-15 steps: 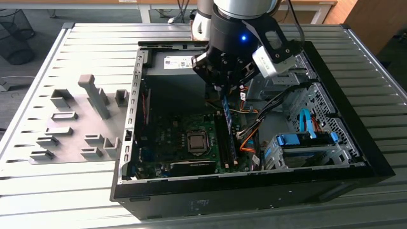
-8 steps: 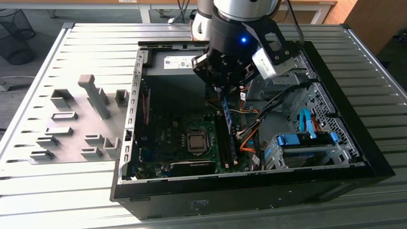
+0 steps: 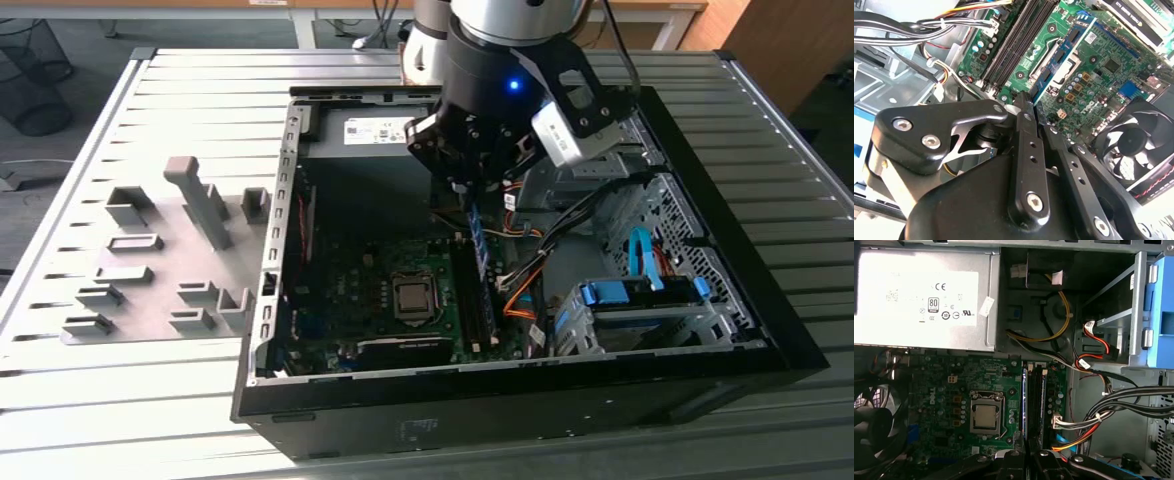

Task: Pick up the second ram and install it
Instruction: 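Insert the second ram into the second slot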

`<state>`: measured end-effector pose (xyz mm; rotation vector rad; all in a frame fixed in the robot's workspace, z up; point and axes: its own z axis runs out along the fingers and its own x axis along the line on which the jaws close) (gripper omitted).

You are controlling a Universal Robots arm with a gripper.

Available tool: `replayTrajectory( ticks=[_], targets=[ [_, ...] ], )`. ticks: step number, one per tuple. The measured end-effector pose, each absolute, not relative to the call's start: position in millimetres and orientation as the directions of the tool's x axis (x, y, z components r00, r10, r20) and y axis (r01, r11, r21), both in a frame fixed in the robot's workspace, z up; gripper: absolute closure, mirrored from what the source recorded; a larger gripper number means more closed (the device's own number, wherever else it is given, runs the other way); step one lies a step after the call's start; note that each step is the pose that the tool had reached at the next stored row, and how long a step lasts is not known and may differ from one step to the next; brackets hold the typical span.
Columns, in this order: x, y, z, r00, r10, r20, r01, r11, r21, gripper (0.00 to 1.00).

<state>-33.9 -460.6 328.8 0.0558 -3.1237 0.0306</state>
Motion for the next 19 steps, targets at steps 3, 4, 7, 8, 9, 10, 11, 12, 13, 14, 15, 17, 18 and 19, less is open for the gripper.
replayTrajectory(
  ticks=[3, 4, 7, 8, 9, 10, 11, 12, 13, 14, 15, 17, 18, 19],
  targets=[
    [-33.9, -461.6, 327.1, -0.999, -0.036, 0.018, -0.036, 0.999, -0.019, 0.86],
    [-33.9, -461.7, 326.0, -0.999, -0.035, 0.018, -0.036, 0.999, -0.019, 0.86],
    [-33.9, -462.4, 323.3, -0.999, -0.035, 0.018, -0.036, 0.999, -0.020, 0.86],
    [-33.9, -462.9, 322.5, -0.999, -0.035, 0.018, -0.035, 0.999, -0.020, 0.86],
    [-33.9, -463.5, 321.8, -0.999, -0.034, 0.018, -0.034, 0.999, -0.020, 0.86],
    [-33.9, -463.9, 321.1, -0.999, -0.032, 0.018, -0.033, 0.999, -0.019, 0.86],
    [-33.9, -464.2, 320.3, -0.999, -0.030, 0.018, -0.031, 0.999, -0.019, 0.86],
    [-33.9, -464.3, 319.6, -0.999, -0.028, 0.018, -0.029, 0.999, -0.019, 0.86],
    [-33.9, -464.5, 319.1, -1.000, -0.026, 0.018, -0.027, 0.999, -0.020, 0.86],
    [-33.9, -464.6, 318.5, -1.000, -0.025, 0.018, -0.025, 0.999, -0.019, 0.86],
    [-33.9, -464.6, 318.1, -1.000, -0.024, 0.018, -0.024, 1.000, -0.020, 0.86],
    [-33.9, -464.6, 317.2, -1.000, -0.023, 0.018, -0.024, 1.000, -0.020, 0.86],
    [-33.9, -464.6, 316.7, -1.000, -0.023, 0.018, -0.024, 1.000, -0.020, 0.86],
    [-33.9, -464.6, 316.2, -1.000, -0.023, 0.018, -0.024, 1.000, -0.020, 0.86]
  ],
)
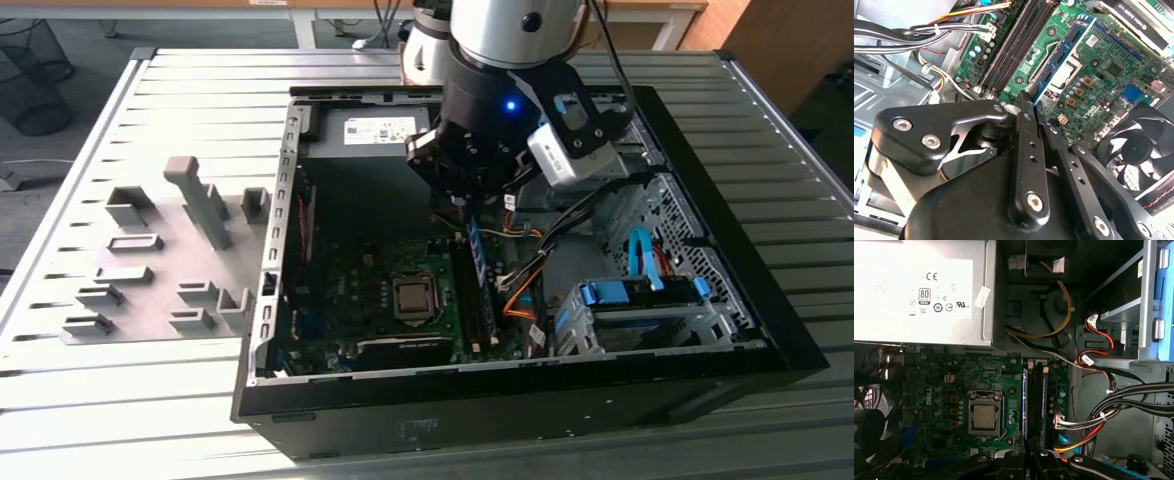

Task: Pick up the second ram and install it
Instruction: 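Insert the second ram into the second slot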

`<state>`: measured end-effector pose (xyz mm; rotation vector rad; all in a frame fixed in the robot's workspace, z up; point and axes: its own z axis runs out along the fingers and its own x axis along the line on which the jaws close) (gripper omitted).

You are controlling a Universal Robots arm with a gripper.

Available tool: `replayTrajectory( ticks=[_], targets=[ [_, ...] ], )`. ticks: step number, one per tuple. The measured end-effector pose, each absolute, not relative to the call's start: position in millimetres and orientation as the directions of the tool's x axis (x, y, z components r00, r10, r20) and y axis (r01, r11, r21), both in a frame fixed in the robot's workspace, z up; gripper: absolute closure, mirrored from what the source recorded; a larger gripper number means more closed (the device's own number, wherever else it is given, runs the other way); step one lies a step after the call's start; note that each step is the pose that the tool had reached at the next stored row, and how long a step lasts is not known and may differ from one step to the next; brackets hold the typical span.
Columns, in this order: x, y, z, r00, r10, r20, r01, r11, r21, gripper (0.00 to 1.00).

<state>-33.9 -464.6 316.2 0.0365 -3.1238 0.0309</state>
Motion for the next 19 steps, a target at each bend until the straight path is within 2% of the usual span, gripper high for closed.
replayTrajectory(
  ticks=[19],
  targets=[
    [-33.9, -464.6, 310.6, -1.000, -0.022, 0.018, -0.022, 1.000, -0.020, 0.86]
  ],
)
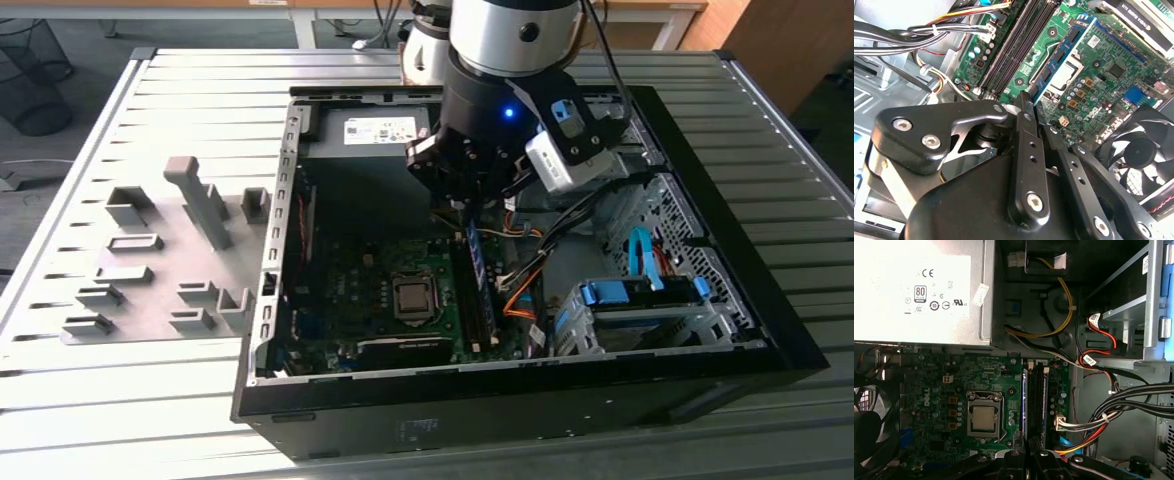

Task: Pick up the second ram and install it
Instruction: 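Insert the second ram into the second slot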

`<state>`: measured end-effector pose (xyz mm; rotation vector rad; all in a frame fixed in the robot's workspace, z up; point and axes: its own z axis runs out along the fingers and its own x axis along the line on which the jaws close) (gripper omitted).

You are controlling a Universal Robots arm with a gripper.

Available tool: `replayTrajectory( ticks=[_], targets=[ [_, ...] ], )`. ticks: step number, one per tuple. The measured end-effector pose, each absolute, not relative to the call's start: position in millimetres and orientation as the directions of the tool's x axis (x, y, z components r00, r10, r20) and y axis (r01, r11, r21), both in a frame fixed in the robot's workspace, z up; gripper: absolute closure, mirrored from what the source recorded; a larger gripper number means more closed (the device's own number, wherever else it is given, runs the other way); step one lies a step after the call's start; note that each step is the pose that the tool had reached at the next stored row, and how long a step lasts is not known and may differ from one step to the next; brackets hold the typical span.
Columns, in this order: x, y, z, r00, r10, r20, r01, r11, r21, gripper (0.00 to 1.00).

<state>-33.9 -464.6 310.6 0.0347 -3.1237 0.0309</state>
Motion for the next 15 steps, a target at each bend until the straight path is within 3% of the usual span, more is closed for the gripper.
replayTrajectory(
  ticks=[15],
  targets=[
    [-33.9, -468.3, 295.9, -1.000, -0.008, 0.018, -0.008, 1.000, -0.019, 0.86]
  ],
)
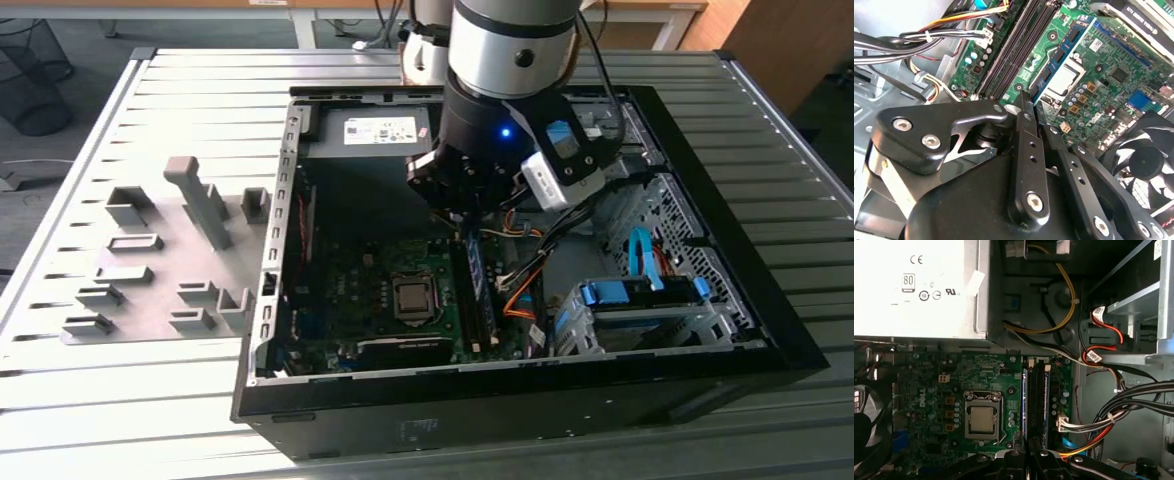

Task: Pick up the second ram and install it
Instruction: 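Insert the second ram into the second slot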

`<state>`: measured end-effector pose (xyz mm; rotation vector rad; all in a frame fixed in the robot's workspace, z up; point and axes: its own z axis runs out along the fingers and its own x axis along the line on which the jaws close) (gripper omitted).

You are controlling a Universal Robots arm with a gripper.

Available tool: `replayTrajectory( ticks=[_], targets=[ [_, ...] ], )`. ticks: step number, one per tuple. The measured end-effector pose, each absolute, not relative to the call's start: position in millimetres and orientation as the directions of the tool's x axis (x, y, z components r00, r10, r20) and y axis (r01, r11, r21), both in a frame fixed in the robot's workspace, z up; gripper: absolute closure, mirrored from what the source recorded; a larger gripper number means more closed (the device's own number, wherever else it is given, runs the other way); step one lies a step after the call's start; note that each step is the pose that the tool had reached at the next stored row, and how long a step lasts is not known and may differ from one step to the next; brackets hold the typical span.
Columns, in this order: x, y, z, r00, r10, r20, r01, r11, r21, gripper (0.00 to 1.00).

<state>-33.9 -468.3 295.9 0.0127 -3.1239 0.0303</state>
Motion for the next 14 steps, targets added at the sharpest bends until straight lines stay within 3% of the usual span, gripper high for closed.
replayTrajectory(
  ticks=[14],
  targets=[
    [-33.9, -469.5, 272.7, -1.000, 0.004, 0.018, 0.003, 1.000, -0.020, 0.86]
  ],
)
